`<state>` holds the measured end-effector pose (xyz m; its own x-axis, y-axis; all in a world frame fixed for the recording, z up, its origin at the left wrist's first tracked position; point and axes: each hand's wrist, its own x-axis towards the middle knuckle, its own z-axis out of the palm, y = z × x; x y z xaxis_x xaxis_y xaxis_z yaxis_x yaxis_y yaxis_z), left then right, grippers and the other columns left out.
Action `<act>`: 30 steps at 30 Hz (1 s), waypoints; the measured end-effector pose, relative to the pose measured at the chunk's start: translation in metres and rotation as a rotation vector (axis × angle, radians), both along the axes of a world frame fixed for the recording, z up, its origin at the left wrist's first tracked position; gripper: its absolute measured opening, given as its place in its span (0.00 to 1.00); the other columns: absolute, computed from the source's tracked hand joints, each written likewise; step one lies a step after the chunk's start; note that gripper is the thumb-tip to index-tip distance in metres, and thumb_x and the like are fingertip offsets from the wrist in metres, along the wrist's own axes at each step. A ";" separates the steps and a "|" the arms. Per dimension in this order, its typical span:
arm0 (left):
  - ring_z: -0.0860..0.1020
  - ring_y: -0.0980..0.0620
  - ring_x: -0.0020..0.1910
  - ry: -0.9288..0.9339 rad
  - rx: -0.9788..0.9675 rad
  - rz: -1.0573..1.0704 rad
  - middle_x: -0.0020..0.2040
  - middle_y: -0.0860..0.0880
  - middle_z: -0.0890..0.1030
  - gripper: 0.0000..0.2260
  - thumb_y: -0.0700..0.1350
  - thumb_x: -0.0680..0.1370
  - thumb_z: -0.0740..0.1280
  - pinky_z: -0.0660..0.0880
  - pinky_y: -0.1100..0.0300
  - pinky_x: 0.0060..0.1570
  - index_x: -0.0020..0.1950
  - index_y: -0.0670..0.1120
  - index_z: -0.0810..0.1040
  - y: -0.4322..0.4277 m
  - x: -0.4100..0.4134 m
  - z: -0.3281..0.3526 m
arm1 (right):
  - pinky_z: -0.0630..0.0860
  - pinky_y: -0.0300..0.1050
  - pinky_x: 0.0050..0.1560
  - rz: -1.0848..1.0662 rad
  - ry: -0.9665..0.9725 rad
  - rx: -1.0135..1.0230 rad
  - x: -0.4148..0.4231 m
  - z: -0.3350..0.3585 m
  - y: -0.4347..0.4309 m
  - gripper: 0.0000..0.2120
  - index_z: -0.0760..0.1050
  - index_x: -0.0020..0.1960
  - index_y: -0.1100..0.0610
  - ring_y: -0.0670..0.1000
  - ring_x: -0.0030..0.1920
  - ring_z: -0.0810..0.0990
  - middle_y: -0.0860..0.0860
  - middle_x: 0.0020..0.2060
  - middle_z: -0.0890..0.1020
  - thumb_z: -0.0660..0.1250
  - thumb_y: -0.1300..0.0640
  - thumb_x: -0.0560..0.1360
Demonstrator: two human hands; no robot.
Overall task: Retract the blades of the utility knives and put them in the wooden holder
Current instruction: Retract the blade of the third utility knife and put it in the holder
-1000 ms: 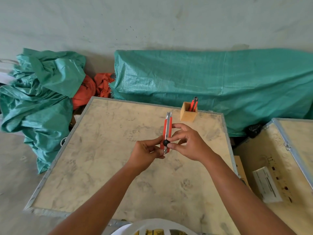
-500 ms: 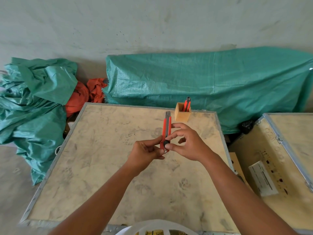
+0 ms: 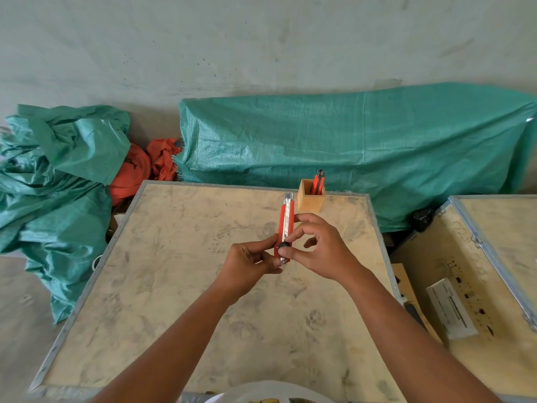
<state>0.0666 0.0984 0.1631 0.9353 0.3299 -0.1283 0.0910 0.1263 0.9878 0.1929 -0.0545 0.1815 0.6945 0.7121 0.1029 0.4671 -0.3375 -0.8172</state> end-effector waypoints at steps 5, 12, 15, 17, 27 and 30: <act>0.82 0.39 0.44 0.009 0.011 0.000 0.48 0.44 0.87 0.22 0.30 0.73 0.72 0.83 0.52 0.47 0.65 0.43 0.79 0.001 0.006 -0.002 | 0.79 0.38 0.50 0.055 0.060 0.014 0.007 0.000 -0.006 0.15 0.86 0.56 0.46 0.41 0.61 0.78 0.33 0.62 0.74 0.80 0.54 0.70; 0.83 0.36 0.48 0.021 0.020 -0.015 0.47 0.43 0.87 0.21 0.29 0.73 0.71 0.83 0.53 0.47 0.65 0.42 0.79 -0.002 0.017 -0.003 | 0.81 0.45 0.49 -0.047 0.029 0.043 0.013 -0.010 -0.005 0.12 0.85 0.47 0.51 0.45 0.59 0.81 0.45 0.63 0.79 0.82 0.50 0.67; 0.83 0.38 0.44 0.023 0.034 -0.034 0.43 0.47 0.87 0.22 0.29 0.73 0.71 0.83 0.52 0.47 0.64 0.44 0.80 -0.002 0.026 -0.004 | 0.83 0.50 0.49 -0.048 0.134 0.119 0.023 -0.016 -0.007 0.10 0.86 0.51 0.50 0.47 0.59 0.82 0.46 0.63 0.80 0.79 0.54 0.71; 0.81 0.46 0.39 0.029 0.062 -0.047 0.41 0.52 0.87 0.22 0.28 0.73 0.71 0.83 0.53 0.47 0.64 0.47 0.80 -0.001 0.033 -0.004 | 0.85 0.54 0.50 -0.064 0.175 0.162 0.031 -0.021 -0.008 0.11 0.86 0.55 0.51 0.49 0.57 0.84 0.47 0.61 0.81 0.76 0.59 0.74; 0.84 0.46 0.47 0.053 0.182 -0.125 0.54 0.53 0.86 0.21 0.32 0.75 0.71 0.84 0.55 0.47 0.64 0.51 0.80 0.007 0.105 -0.005 | 0.85 0.56 0.55 -0.197 0.258 0.233 0.100 -0.032 -0.002 0.15 0.85 0.58 0.50 0.52 0.57 0.85 0.45 0.59 0.84 0.74 0.65 0.76; 0.84 0.50 0.49 0.062 0.245 -0.163 0.53 0.58 0.86 0.22 0.36 0.75 0.73 0.83 0.56 0.51 0.64 0.56 0.80 0.013 0.143 -0.006 | 0.84 0.57 0.56 -0.249 0.238 0.246 0.133 -0.034 0.003 0.15 0.86 0.58 0.50 0.51 0.55 0.86 0.47 0.59 0.85 0.74 0.65 0.75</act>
<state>0.2093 0.1115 0.1570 0.9714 0.2037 -0.1218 0.1513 -0.1364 0.9790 0.3261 -0.0519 0.1479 0.8673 0.4936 0.0648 0.1842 -0.1974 -0.9629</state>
